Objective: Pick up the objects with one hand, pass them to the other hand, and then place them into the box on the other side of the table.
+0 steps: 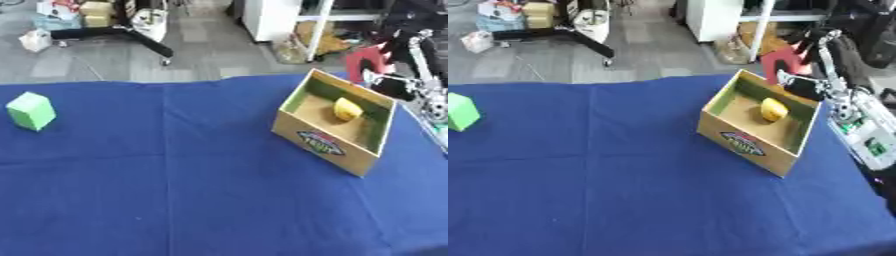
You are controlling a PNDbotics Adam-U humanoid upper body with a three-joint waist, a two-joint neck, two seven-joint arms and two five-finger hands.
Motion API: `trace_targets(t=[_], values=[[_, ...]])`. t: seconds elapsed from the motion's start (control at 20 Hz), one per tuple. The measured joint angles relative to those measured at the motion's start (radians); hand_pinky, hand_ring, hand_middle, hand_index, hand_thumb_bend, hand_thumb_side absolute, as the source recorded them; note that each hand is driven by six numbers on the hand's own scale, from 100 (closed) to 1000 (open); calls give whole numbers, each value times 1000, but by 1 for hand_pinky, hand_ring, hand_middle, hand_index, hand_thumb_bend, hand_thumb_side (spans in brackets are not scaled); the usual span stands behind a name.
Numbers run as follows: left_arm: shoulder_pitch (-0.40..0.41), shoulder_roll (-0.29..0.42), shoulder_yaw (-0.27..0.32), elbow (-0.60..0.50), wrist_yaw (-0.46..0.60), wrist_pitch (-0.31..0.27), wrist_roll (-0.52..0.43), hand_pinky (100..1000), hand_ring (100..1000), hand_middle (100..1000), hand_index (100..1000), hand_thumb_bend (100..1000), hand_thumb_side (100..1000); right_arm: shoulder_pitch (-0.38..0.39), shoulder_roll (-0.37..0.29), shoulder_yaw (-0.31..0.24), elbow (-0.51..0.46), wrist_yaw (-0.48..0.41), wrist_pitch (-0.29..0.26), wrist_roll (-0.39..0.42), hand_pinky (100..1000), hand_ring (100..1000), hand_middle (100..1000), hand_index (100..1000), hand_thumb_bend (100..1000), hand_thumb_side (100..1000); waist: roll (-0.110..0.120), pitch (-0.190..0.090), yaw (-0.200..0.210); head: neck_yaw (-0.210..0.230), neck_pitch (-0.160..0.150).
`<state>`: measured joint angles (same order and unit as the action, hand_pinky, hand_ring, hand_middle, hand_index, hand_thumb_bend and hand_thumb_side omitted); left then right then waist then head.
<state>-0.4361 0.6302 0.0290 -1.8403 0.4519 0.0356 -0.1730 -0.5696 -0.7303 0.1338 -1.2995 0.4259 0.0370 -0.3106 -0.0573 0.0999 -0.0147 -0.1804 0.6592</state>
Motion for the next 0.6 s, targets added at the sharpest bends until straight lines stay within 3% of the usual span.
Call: trace_targets(t=[0.3, 0.45, 0.6], values=[[23, -44, 11, -5, 3, 3, 0, 809, 747, 724, 764, 686, 697, -88, 51, -11, 243, 7, -53, 46, 574, 521, 499, 705, 412, 106, 11, 1, 42, -77, -6], [33, -58, 14, -8, 5, 3, -1, 808, 746, 723, 764, 686, 697, -111, 67, -17, 316, 39, -72, 62, 602, 571, 575, 735, 509, 210, 15, 5, 54, -105, -11], [41, -66, 18, -10, 6, 4, -2, 808, 745, 722, 764, 685, 698, -117, 75, -23, 346, 65, -85, 58, 612, 592, 613, 748, 548, 254, 15, 6, 56, -117, -11]])
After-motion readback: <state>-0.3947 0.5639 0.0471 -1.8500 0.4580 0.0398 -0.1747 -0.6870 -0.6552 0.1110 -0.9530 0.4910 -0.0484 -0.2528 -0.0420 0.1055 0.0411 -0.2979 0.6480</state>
